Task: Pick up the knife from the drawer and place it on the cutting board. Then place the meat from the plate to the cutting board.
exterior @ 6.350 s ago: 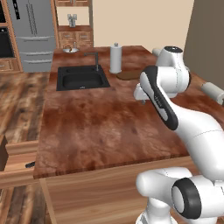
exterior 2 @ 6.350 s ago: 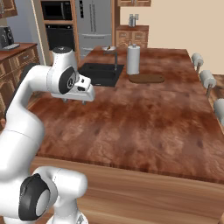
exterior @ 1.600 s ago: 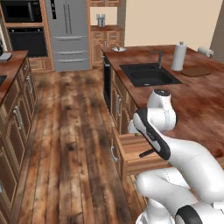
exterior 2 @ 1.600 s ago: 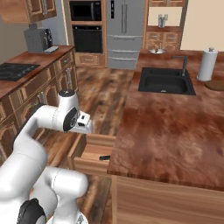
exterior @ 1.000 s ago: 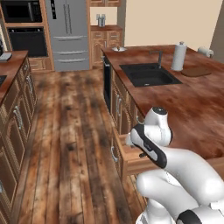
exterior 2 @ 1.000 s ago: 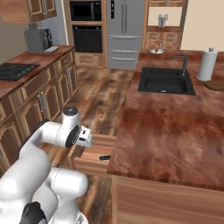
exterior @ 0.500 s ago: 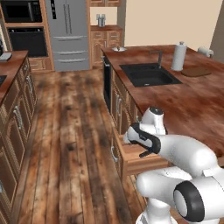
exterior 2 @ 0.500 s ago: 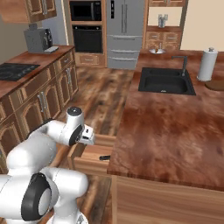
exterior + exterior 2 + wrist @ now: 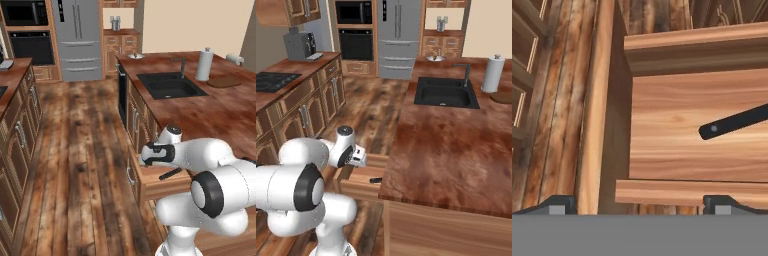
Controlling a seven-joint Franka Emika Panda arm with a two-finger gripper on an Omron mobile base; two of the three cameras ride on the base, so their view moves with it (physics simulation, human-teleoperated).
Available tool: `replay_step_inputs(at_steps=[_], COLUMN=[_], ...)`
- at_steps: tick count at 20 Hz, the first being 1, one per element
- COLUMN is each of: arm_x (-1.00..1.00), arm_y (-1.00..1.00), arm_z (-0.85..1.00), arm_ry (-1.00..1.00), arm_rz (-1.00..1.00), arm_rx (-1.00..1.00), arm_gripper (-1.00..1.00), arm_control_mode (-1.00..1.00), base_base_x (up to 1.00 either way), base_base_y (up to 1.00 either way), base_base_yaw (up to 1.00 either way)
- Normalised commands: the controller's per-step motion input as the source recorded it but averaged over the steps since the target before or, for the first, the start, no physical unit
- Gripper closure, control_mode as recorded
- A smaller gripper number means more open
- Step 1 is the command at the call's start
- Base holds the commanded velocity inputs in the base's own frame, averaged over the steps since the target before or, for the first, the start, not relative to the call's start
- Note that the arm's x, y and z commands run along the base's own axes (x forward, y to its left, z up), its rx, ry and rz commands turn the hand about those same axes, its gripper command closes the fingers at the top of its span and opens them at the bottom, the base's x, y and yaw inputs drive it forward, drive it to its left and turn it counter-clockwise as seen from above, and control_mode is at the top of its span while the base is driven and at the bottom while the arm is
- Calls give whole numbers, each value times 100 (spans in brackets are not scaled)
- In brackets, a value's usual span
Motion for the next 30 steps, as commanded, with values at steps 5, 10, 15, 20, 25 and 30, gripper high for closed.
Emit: replay_step_inputs(at_steps=[5, 10, 15, 20, 25, 30], arm_x=[24, 23, 23, 21, 21, 22], arm_y=[13, 22, 18, 13, 11, 17], arm_z=[-31, -32, -33, -25, -25, -29], arm_ry=[0, 0, 0, 0, 0, 0], arm_rz=[0, 0, 2, 2, 3, 3], arm_rx=[0, 0, 2, 4, 10, 11], arm_gripper=[-100, -100, -100, -100, -100, -100], arm_control_mode=[-100, -100, -100, -100, -100, -100], base_base_x=[0, 0, 0, 0, 0, 0], base_base_y=[0, 0, 0, 0, 0, 0], base_base_yaw=[0, 0, 0, 0, 0, 0])
